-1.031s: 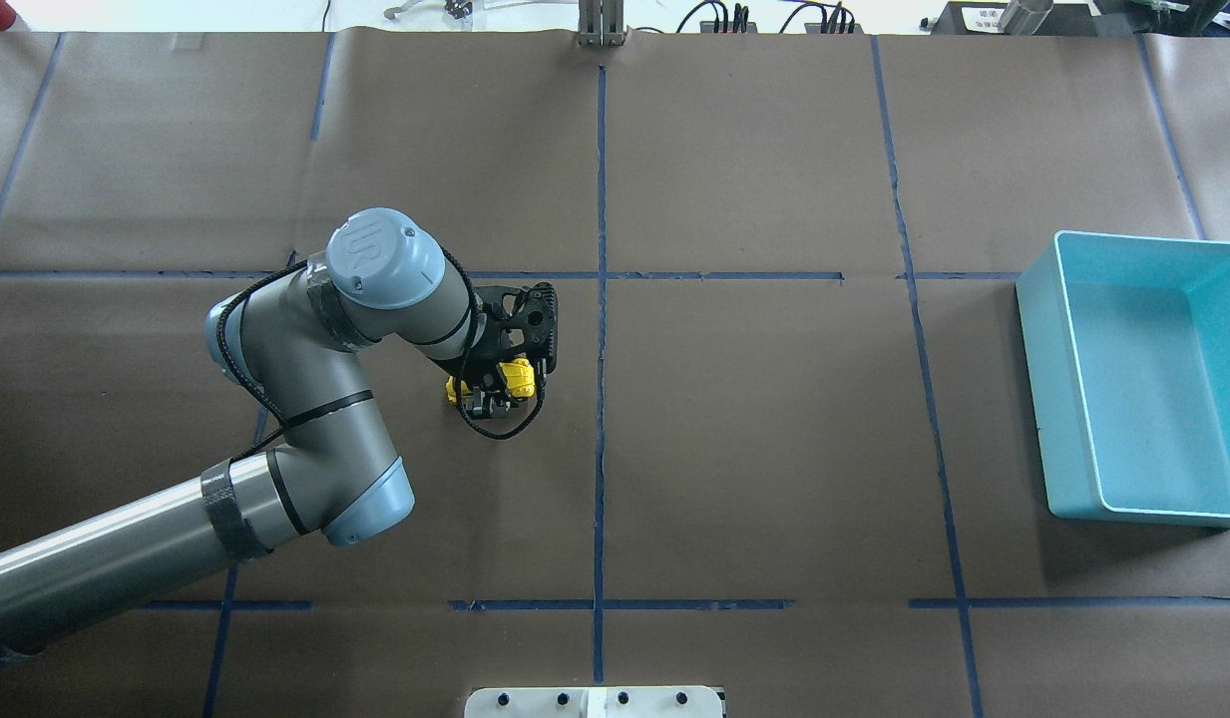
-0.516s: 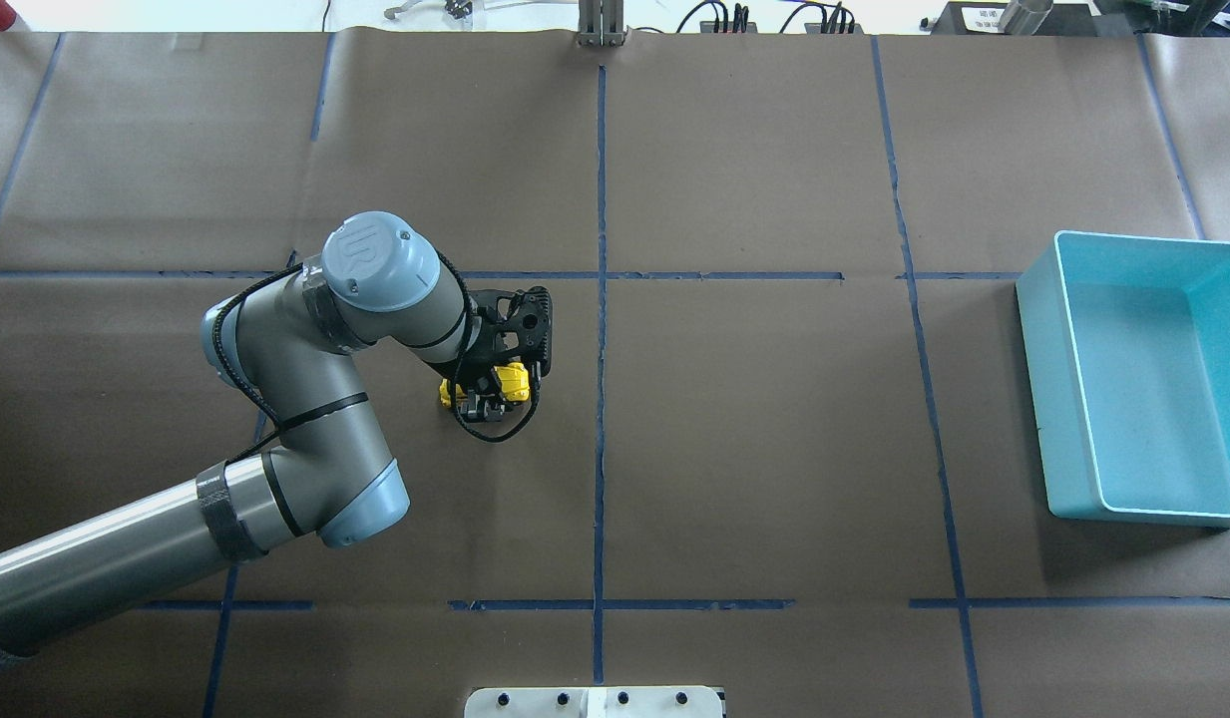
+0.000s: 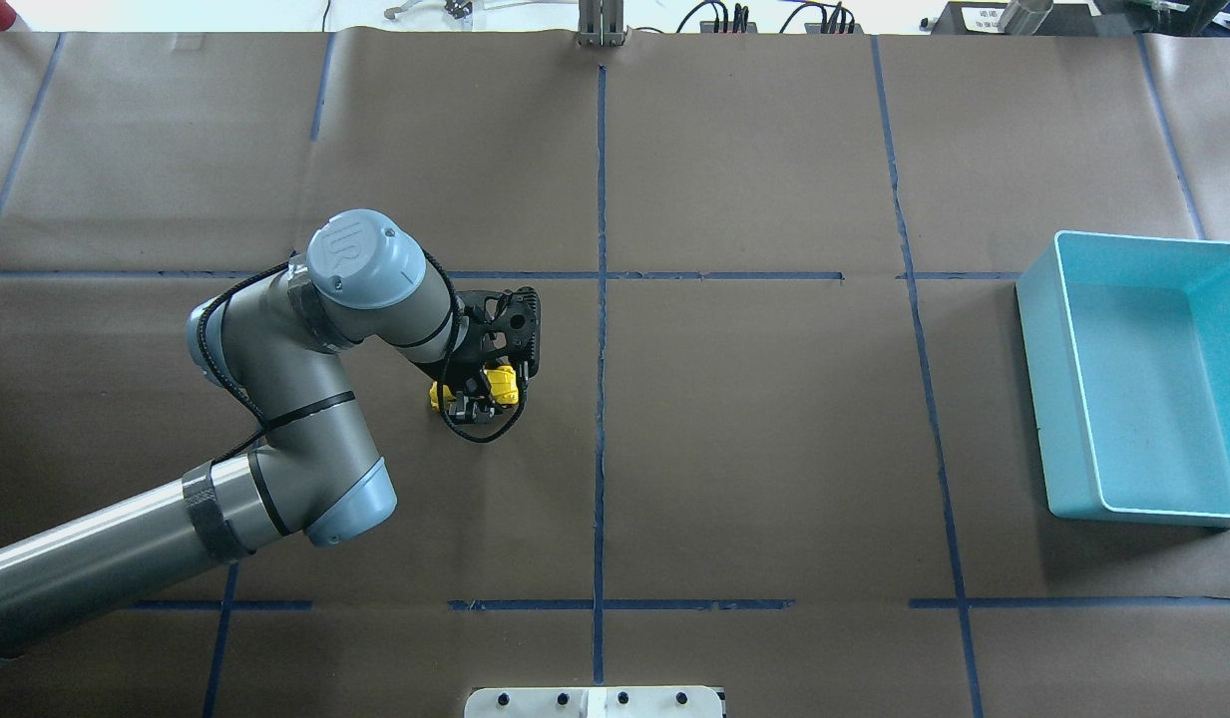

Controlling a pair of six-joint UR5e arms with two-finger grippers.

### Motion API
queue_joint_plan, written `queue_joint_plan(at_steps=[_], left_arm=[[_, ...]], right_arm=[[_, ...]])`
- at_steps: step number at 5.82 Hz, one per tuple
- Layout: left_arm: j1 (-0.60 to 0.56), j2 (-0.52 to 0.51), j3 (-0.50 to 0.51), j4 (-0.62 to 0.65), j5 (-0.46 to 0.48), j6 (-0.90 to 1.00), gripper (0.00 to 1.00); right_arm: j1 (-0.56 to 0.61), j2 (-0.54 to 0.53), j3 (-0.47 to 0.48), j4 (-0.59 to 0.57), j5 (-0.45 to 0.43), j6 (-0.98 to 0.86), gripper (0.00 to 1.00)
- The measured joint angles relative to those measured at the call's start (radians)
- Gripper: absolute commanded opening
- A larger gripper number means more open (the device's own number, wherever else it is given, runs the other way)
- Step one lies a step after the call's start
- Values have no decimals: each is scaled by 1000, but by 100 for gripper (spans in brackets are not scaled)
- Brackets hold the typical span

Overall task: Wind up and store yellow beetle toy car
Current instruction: 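Keep dragging the car toward the left arm's base to wind it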

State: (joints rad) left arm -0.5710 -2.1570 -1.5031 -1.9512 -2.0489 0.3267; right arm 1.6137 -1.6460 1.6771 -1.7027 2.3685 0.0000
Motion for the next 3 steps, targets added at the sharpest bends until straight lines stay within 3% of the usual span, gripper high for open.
queue_joint_plan(at_steps=[2, 3], left_arm=[[0, 18, -13, 0, -11, 2, 10], [0, 23, -15, 0, -18, 4, 67]], right_arm=[[0, 0, 0, 0, 0, 0, 100], [0, 0, 0, 0, 0, 0, 100]])
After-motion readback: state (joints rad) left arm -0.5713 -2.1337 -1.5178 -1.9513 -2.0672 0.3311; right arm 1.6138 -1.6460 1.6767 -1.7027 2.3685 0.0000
